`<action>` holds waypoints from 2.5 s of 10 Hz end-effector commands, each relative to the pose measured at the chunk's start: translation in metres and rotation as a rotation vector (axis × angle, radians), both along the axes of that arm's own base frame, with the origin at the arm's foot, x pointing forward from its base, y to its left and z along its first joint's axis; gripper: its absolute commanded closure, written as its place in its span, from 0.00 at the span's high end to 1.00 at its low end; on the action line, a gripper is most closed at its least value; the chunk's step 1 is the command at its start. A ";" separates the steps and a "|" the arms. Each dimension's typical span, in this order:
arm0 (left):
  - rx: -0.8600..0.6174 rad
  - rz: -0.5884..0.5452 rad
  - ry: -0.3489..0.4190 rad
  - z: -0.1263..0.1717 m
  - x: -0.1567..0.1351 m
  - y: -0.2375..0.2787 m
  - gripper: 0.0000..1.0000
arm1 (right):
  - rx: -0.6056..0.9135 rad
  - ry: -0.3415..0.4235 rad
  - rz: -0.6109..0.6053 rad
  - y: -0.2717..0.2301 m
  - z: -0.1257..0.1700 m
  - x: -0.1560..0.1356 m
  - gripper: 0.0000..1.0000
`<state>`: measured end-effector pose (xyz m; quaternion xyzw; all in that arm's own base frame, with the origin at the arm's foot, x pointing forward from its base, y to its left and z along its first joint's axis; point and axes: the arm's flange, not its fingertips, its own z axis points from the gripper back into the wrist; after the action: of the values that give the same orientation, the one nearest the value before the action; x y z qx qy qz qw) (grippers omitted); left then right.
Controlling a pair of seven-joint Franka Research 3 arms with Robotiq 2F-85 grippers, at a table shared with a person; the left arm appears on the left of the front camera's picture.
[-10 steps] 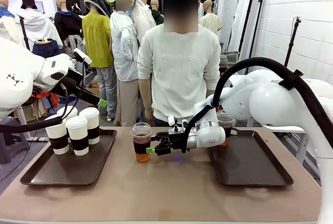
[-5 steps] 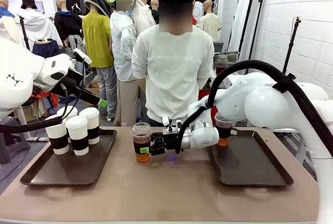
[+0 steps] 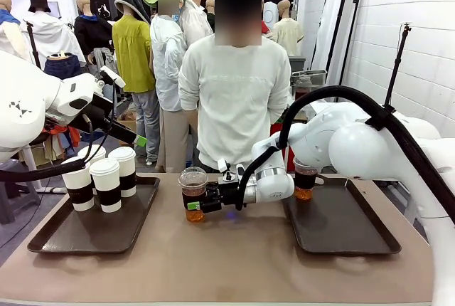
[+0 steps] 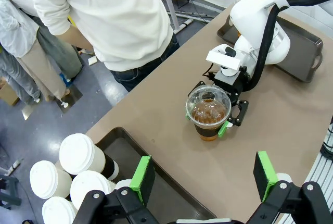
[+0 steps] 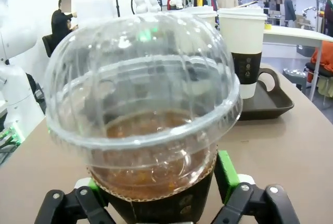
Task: Distribute the coffee onto the tray.
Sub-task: Pick up another iced Americano from the middle of the table and place it on the right Handle tray.
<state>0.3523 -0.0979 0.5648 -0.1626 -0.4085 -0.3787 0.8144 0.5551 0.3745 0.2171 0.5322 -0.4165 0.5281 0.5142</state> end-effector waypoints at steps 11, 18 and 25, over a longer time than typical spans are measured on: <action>0.004 -0.011 -0.005 -0.001 0.000 0.001 1.00 | 0.086 0.034 0.033 -0.033 0.101 -0.047 0.63; 0.004 -0.011 -0.005 -0.001 0.000 0.001 1.00 | -0.022 -0.011 -0.054 -0.165 0.169 -0.112 0.63; 0.004 -0.011 -0.005 -0.001 0.000 0.001 1.00 | -0.024 -0.026 -0.108 -0.199 0.163 -0.115 0.63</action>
<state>0.3522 -0.0979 0.5649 -0.1630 -0.4086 -0.3789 0.8142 0.4392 0.1734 0.3742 0.4962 -0.4427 0.5086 0.5468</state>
